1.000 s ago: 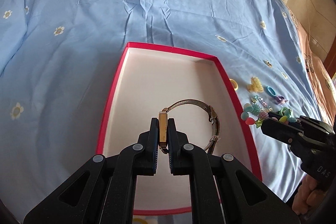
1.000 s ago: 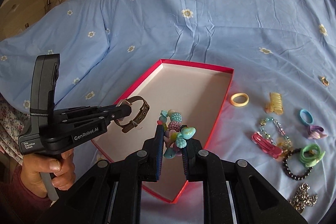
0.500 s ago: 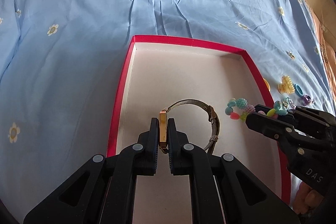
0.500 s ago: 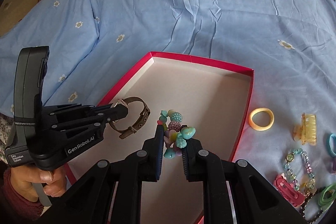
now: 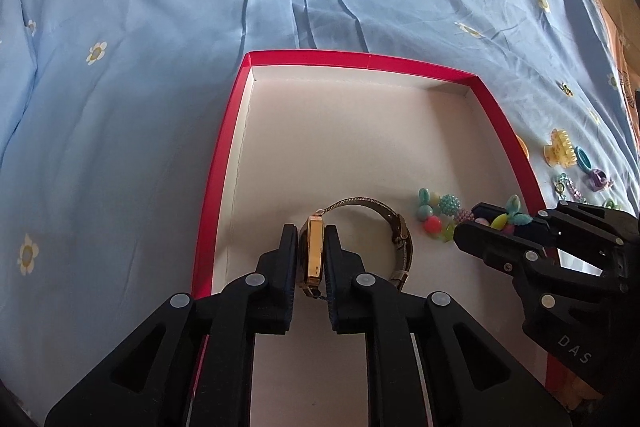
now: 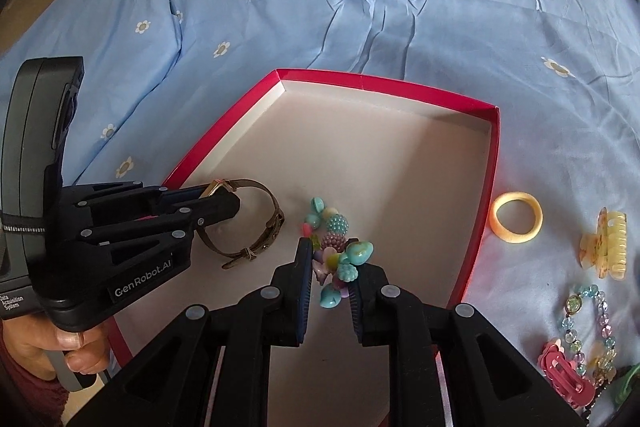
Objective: Organize jewelry
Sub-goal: 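Carry the watch and bead bracelet into the red box and open both tools, then grasp the yellow hair claw with the left tool while the right tool grasps the purple hair tie, then carry the hair claw and purple hair tie into the red box and open both tools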
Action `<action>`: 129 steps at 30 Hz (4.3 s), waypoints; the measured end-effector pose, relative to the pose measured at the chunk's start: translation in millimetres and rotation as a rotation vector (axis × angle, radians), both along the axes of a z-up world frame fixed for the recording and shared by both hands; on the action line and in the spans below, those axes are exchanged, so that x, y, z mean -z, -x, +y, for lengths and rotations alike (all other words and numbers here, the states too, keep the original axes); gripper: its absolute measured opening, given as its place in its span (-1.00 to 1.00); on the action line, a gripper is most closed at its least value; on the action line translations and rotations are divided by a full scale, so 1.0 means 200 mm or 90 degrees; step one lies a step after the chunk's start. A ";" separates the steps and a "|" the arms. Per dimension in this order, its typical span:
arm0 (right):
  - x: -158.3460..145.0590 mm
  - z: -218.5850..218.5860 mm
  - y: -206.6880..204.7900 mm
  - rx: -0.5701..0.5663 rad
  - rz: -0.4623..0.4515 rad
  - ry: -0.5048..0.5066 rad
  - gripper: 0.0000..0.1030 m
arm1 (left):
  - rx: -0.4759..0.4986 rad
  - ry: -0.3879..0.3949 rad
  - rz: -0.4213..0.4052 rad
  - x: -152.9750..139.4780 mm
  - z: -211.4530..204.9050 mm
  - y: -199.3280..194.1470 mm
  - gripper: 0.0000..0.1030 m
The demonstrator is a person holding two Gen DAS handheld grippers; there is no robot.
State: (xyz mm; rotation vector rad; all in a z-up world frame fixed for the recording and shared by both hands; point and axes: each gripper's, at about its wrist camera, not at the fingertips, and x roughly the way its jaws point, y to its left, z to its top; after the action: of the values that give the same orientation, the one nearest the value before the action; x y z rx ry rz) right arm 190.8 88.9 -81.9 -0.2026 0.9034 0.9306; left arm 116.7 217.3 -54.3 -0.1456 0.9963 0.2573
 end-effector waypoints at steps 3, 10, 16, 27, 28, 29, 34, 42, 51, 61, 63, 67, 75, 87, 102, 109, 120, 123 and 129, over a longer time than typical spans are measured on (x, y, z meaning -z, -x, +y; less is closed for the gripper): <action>0.00 0.00 0.00 0.002 0.000 0.000 -0.61 | -0.007 -0.004 0.002 0.00 0.00 0.00 -0.48; -0.01 -0.05 0.01 0.006 0.018 -0.009 -0.44 | -0.031 -0.012 -0.020 -0.07 0.01 0.07 -0.13; -0.08 -0.16 0.05 0.024 0.021 -0.050 -0.21 | -0.067 0.018 -0.052 -0.13 0.02 0.18 0.13; -0.21 -0.46 0.04 0.093 0.004 -0.100 -0.16 | -0.054 0.048 -0.074 -0.19 -0.12 0.21 0.17; -0.22 -0.49 0.04 0.101 0.005 -0.101 -0.16 | -0.048 0.049 -0.075 -0.20 -0.14 0.20 0.18; -0.22 -0.52 0.03 0.110 0.006 -0.101 -0.16 | -0.041 0.050 -0.077 -0.21 -0.17 0.19 0.19; -0.21 -0.67 0.00 0.149 0.008 -0.098 -0.16 | -0.006 0.054 -0.079 -0.24 -0.29 0.16 0.21; -0.20 -0.91 -0.02 0.209 0.002 -0.098 -0.16 | 0.043 0.065 -0.078 -0.26 -0.47 0.08 0.22; -0.19 -1.19 -0.10 0.299 0.001 -0.091 -0.16 | 0.092 0.069 -0.080 -0.29 -0.64 -0.05 0.27; -0.15 -1.30 -0.24 0.349 0.006 -0.078 -0.16 | 0.136 0.077 -0.063 -0.26 -0.82 -0.29 0.36; -0.14 -1.30 -0.27 0.349 0.013 -0.075 -0.16 | 0.146 0.079 -0.056 -0.24 -0.86 -0.35 0.40; -0.10 -1.29 -0.33 0.351 0.030 -0.066 -0.17 | 0.158 0.076 -0.031 -0.18 -0.93 -0.48 0.42; -0.04 -1.27 -0.44 0.347 0.065 -0.072 -0.18 | 0.149 0.072 -0.006 -0.07 -0.96 -0.67 0.42; -0.03 -1.26 -0.44 0.331 0.053 -0.072 -0.86 | 0.184 0.085 -0.019 -0.07 -0.97 -0.65 -0.28; -0.20 -1.11 -0.34 0.289 0.021 -0.113 -0.87 | 0.152 0.107 -0.073 -0.24 -0.77 -0.39 -0.28; -0.24 -0.97 -0.26 0.246 0.023 -0.122 -0.87 | 0.122 0.096 -0.082 -0.27 -0.63 -0.28 -0.28; -0.25 -0.70 -0.19 0.181 0.028 -0.119 -0.87 | 0.055 0.077 -0.086 -0.28 -0.34 -0.16 -0.28; -0.25 -0.62 -0.18 0.163 0.028 -0.116 -0.87 | 0.040 0.073 -0.085 -0.28 -0.26 -0.14 -0.28; -0.25 -0.48 -0.17 0.133 0.033 -0.111 -0.87 | 0.018 0.064 -0.081 -0.26 -0.15 -0.12 -0.28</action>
State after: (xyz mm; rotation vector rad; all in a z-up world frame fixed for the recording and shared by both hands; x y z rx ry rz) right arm 224.9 -6.4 -32.8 0.0650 0.8670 0.8179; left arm 140.4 186.4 -2.7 -0.2359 0.8846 0.1695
